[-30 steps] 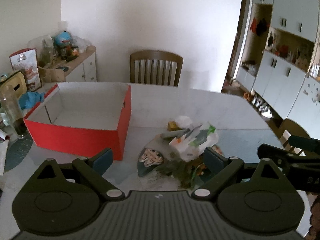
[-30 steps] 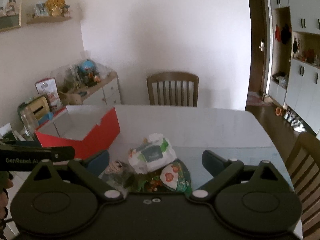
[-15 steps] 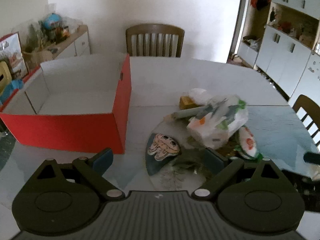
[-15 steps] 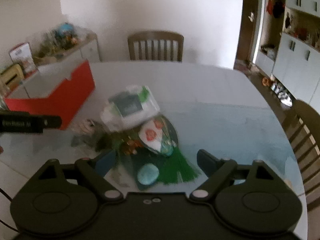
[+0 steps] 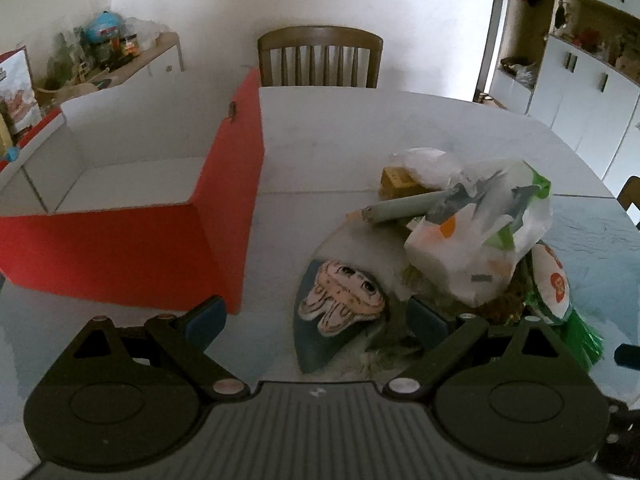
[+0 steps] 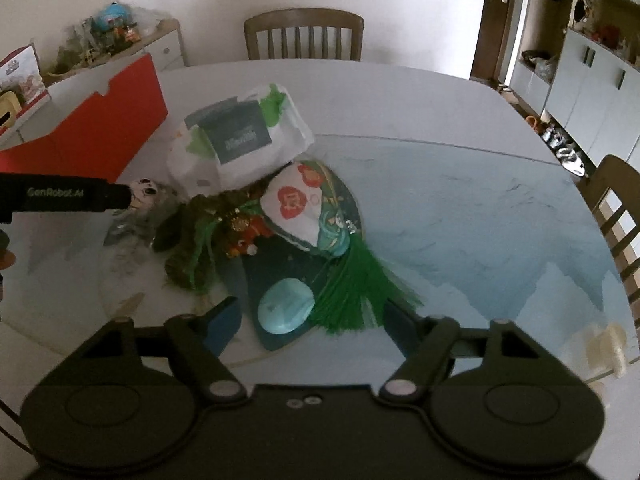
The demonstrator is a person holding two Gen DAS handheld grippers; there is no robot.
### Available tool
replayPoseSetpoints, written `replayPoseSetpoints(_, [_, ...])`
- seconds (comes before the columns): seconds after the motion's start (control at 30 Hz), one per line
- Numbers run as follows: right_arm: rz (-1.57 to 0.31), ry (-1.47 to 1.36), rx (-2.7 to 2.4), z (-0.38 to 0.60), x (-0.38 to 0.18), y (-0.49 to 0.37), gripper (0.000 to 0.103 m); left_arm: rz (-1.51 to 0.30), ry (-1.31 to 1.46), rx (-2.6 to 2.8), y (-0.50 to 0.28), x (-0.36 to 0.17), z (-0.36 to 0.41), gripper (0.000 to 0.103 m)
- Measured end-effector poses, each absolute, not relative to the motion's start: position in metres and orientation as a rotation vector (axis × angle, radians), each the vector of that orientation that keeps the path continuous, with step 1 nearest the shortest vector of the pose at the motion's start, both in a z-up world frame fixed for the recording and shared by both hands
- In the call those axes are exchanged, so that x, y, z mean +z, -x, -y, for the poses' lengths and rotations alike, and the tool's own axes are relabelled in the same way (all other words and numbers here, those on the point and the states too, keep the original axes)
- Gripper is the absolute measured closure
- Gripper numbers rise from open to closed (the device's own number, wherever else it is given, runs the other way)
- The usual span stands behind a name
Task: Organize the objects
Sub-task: 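Move both grippers toward the pile of items on the table, then grasp the cartoon-face cookie with the left gripper while the right grasps the mint-green sharpener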
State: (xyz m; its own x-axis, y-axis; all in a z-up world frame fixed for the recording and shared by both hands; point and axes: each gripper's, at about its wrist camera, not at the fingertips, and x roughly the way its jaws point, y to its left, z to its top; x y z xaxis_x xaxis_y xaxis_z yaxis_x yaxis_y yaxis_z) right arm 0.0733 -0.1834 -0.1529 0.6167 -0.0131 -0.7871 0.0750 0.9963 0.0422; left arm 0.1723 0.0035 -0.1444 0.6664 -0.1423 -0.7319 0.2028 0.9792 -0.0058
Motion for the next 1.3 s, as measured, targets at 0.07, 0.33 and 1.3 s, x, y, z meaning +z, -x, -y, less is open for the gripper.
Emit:
replayPoseSetpoints(0.07, [-0.911, -0.072, -0.051, 0.183, -0.157, -0.076, 0.028, -0.817, -0.100, -0.191, -0.175, -0.147, 0.002, 0.006])
replayPoseSetpoints(0.33, [-0.930, -0.081, -0.040, 0.179, -0.166, -0.084, 0.038, -0.818, -0.111, -0.193, -0.184, -0.155, 0.005, 0.006])
replayPoseSetpoints(1.3, [-0.923, -0.054, -0.008, 0.172, -0.168, -0.086, 0.074, -0.864, -0.054, -0.264, -0.195, -0.159, 0.003, 0.071])
